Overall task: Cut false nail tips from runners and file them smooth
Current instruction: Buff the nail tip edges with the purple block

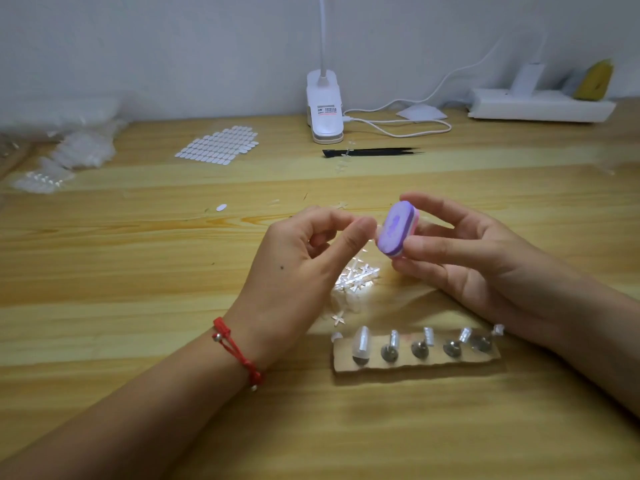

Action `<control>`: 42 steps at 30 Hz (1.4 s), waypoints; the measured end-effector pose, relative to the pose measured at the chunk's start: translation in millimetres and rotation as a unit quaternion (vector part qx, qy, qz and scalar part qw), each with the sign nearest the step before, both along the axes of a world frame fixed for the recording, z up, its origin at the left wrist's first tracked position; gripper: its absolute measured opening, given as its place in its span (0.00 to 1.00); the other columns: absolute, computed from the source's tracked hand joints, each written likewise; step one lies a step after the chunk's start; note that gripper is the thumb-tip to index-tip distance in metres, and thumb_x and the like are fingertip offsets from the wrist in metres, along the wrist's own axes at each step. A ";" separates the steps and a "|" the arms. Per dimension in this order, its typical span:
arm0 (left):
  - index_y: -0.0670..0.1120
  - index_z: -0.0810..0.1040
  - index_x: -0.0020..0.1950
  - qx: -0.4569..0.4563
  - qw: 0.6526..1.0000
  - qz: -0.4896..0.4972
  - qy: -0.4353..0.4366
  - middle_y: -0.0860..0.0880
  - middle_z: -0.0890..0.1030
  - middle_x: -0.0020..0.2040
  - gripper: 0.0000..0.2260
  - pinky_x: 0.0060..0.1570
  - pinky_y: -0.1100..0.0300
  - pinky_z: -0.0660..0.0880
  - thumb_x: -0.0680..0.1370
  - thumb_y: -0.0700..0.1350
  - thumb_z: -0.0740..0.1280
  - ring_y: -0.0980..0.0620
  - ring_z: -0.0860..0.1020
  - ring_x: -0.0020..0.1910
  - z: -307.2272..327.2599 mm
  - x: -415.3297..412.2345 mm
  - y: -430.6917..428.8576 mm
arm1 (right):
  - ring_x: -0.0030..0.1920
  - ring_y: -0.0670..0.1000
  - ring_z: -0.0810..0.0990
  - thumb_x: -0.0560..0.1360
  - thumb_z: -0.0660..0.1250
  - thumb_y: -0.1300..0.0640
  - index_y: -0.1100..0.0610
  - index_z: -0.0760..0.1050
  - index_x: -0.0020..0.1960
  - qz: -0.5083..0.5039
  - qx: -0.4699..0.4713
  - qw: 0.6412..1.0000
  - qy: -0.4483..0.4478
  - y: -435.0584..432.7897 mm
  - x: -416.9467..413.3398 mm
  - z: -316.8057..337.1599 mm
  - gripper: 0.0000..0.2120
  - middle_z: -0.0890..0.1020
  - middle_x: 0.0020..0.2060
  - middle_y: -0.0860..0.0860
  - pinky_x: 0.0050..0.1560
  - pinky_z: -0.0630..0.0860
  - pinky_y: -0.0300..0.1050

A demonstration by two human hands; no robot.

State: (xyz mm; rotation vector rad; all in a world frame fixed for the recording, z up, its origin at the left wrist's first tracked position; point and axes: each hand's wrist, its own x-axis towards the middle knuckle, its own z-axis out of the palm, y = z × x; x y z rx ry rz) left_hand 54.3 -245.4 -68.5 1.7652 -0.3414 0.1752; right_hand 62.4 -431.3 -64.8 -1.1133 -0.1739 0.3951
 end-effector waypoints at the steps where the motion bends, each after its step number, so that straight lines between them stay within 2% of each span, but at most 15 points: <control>1: 0.49 0.82 0.40 0.000 1.000 -0.002 0.002 0.58 0.65 0.24 0.10 0.23 0.73 0.58 0.71 0.54 0.67 0.61 0.60 0.22 -0.4 0.2 -0.1 | 0.44 0.51 0.85 0.59 0.74 0.66 0.51 0.85 0.47 0.006 -0.007 1.000 -0.005 -0.5 -0.5 -0.1 0.19 0.86 0.42 0.54 0.43 0.81 0.39; 6: 0.46 0.83 0.37 -0.023 1.000 0.015 0.014 0.57 0.61 0.24 0.14 0.23 0.72 0.57 0.67 0.57 0.69 0.60 0.58 0.22 -0.1 0.5 -1.1 | 0.46 0.53 0.85 0.61 0.75 0.64 0.51 0.84 0.52 0.038 -0.077 0.995 -0.057 2.5 -4.8 -0.3 0.20 0.85 0.48 0.57 0.42 0.80 0.41; 9: 0.50 0.81 0.33 -0.046 0.998 0.031 0.011 0.57 0.61 0.23 0.11 0.23 0.73 0.57 0.67 0.57 0.69 0.61 0.59 0.21 1.1 0.2 -1.7 | 0.46 0.52 0.85 0.61 0.75 0.62 0.52 0.84 0.54 0.050 -0.096 0.992 -0.065 2.3 -5.9 -0.7 0.21 0.85 0.49 0.57 0.43 0.80 0.40; 11: 0.50 0.80 0.33 -0.049 0.998 0.036 0.005 0.55 0.62 0.24 0.11 0.23 0.73 0.58 0.67 0.57 0.69 0.61 0.59 0.22 1.3 -0.1 -1.5 | 0.45 0.52 0.85 0.61 0.75 0.62 0.52 0.84 0.54 0.052 -0.105 0.991 -0.065 1.9 -5.8 -0.3 0.22 0.85 0.48 0.57 0.43 0.80 0.40; 13: 0.49 0.81 0.34 -0.051 0.998 0.027 0.007 0.57 0.63 0.23 0.11 0.23 0.74 0.58 0.69 0.56 0.68 0.61 0.60 0.21 1.3 -0.8 -1.8 | 0.46 0.53 0.86 0.61 0.76 0.62 0.52 0.83 0.55 0.050 -0.113 0.990 -0.065 1.9 -6.7 -0.2 0.22 0.85 0.49 0.57 0.43 0.81 0.40; 18: 0.50 0.80 0.35 -0.042 0.999 0.004 0.008 0.57 0.64 0.23 0.09 0.23 0.74 0.58 0.70 0.54 0.68 0.61 0.61 0.20 0.6 -1.3 -2.6 | 0.46 0.53 0.86 0.60 0.78 0.66 0.54 0.84 0.54 0.023 -0.088 0.994 -0.055 4.2 -6.2 -0.5 0.23 0.85 0.49 0.58 0.43 0.81 0.39; 21: 0.48 0.80 0.36 -0.043 0.999 0.011 0.008 0.54 0.64 0.25 0.10 0.23 0.73 0.58 0.70 0.55 0.68 0.61 0.60 0.21 0.0 -0.4 -2.4 | 0.44 0.51 0.86 0.59 0.75 0.62 0.53 0.85 0.51 0.001 -0.063 0.997 -0.042 4.8 -5.7 0.2 0.20 0.86 0.47 0.56 0.40 0.80 0.38; 24: 0.48 0.80 0.36 -0.048 0.999 0.015 0.011 0.51 0.65 0.25 0.11 0.23 0.73 0.58 0.70 0.54 0.68 0.61 0.60 0.21 -0.4 -0.2 -2.5 | 0.45 0.51 0.86 0.61 0.74 0.62 0.54 0.84 0.53 0.020 -0.084 0.995 -0.052 5.2 -7.8 -0.1 0.21 0.86 0.48 0.56 0.42 0.80 0.39; 27: 0.48 0.81 0.36 -0.041 0.999 -0.012 0.023 0.49 0.65 0.26 0.10 0.23 0.72 0.58 0.70 0.54 0.68 0.61 0.60 0.21 -0.5 -0.8 -3.2 | 0.45 0.51 0.86 0.59 0.74 0.61 0.53 0.85 0.51 -0.009 -0.069 0.996 -0.047 5.4 -8.0 -0.6 0.20 0.86 0.47 0.56 0.41 0.80 0.38; 32: 0.48 0.79 0.35 -0.056 0.998 0.021 0.016 0.58 0.64 0.20 0.09 0.22 0.74 0.58 0.71 0.52 0.67 0.61 0.61 0.19 0.7 -0.6 -2.5 | 0.45 0.52 0.85 0.60 0.74 0.61 0.55 0.84 0.54 0.015 -0.105 0.993 -0.057 6.9 -8.4 0.7 0.22 0.86 0.48 0.58 0.42 0.81 0.39; 35: 0.49 0.80 0.36 -0.043 0.999 0.005 0.012 0.57 0.63 0.23 0.09 0.22 0.72 0.58 0.71 0.53 0.68 0.60 0.60 0.20 0.0 -1.1 -3.2 | 0.45 0.51 0.85 0.59 0.74 0.61 0.55 0.84 0.52 -0.012 -0.088 0.995 -0.050 6.2 -8.4 0.3 0.21 0.86 0.47 0.56 0.41 0.80 0.39; 37: 0.49 0.80 0.36 -0.041 0.999 0.005 0.012 0.53 0.63 0.25 0.09 0.23 0.71 0.58 0.71 0.53 0.68 0.60 0.59 0.21 -0.2 -0.6 -2.9 | 0.45 0.51 0.85 0.59 0.74 0.60 0.55 0.84 0.52 -0.019 -0.088 0.995 -0.049 5.7 -8.2 0.3 0.21 0.85 0.48 0.56 0.41 0.80 0.39; 42: 0.47 0.80 0.35 -0.039 0.999 0.015 0.007 0.53 0.63 0.25 0.09 0.23 0.72 0.58 0.72 0.52 0.69 0.60 0.59 0.21 -0.3 0.6 -3.5 | 0.45 0.54 0.85 0.60 0.74 0.61 0.58 0.83 0.54 -0.008 -0.101 0.994 -0.047 6.9 -9.7 0.8 0.22 0.83 0.51 0.63 0.41 0.81 0.40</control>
